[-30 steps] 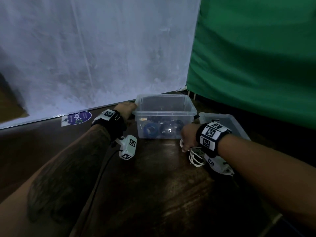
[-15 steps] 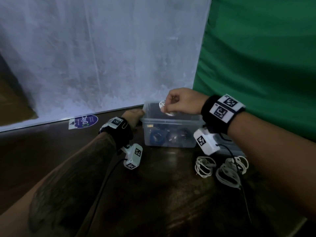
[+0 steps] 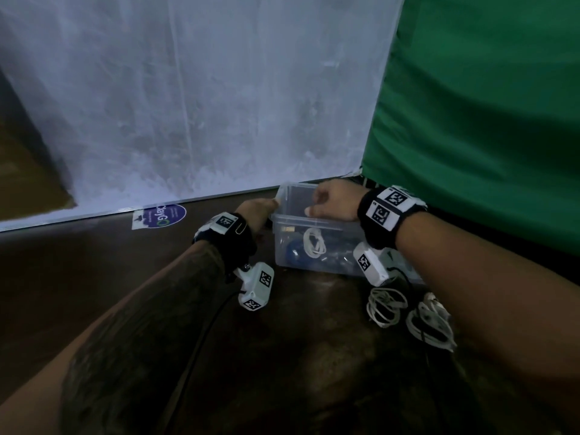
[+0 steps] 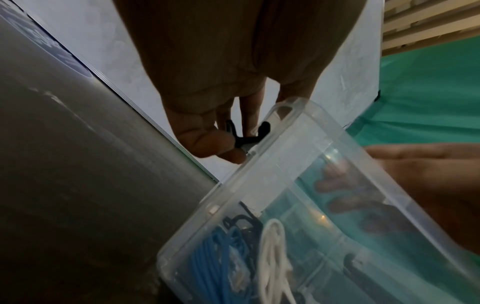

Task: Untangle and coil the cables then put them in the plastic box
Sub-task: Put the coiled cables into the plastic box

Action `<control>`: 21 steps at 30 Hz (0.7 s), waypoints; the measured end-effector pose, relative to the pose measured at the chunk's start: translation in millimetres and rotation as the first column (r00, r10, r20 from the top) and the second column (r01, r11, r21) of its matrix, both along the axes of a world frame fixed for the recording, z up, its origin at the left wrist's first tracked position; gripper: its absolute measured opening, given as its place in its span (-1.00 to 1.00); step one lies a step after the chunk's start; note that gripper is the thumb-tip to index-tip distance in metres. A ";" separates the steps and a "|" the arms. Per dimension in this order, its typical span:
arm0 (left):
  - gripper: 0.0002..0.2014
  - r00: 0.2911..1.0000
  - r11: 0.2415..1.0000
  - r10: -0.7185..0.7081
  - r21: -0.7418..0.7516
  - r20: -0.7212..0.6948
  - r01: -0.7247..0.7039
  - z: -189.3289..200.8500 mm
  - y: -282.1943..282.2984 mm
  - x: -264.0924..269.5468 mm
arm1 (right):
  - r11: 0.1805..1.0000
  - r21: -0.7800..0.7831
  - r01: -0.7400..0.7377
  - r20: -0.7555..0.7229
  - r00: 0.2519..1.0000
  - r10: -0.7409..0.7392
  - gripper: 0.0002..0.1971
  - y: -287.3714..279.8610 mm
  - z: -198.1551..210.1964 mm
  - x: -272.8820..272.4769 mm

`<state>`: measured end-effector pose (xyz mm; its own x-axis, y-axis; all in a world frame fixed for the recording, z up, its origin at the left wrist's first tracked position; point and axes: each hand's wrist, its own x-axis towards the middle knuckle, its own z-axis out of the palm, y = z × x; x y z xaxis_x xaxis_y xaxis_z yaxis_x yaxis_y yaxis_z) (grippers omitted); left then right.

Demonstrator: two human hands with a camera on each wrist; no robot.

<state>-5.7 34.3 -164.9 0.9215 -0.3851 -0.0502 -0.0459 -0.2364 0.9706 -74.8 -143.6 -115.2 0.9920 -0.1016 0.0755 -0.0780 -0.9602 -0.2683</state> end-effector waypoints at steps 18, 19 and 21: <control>-0.66 1.000 1.000 0.026 0.004 0.018 -0.026 2.0 0.6 -8.6 | 0.952 -0.261 -0.161 -0.623 0.781 -0.039 -0.37 -7.1 -46.4 -114.0; -0.67 1.000 1.000 0.025 0.003 0.016 -0.025 1.8 0.9 -7.9 | 0.956 -0.244 -0.162 -0.613 0.790 -0.022 -0.40 -4.4 -43.9 -113.7; -0.68 0.999 1.000 0.023 0.009 0.023 -0.023 1.9 1.4 -7.2 | 0.973 -0.178 -0.146 -0.567 0.823 0.020 -0.41 0.8 -32.4 -112.8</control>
<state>-12.8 35.7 -163.0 0.9310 -0.3636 -0.0328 -0.0624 -0.2470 0.9670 -187.6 -142.8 -147.6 0.8729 -0.0621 -0.4839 -0.0712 -0.9975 -0.0005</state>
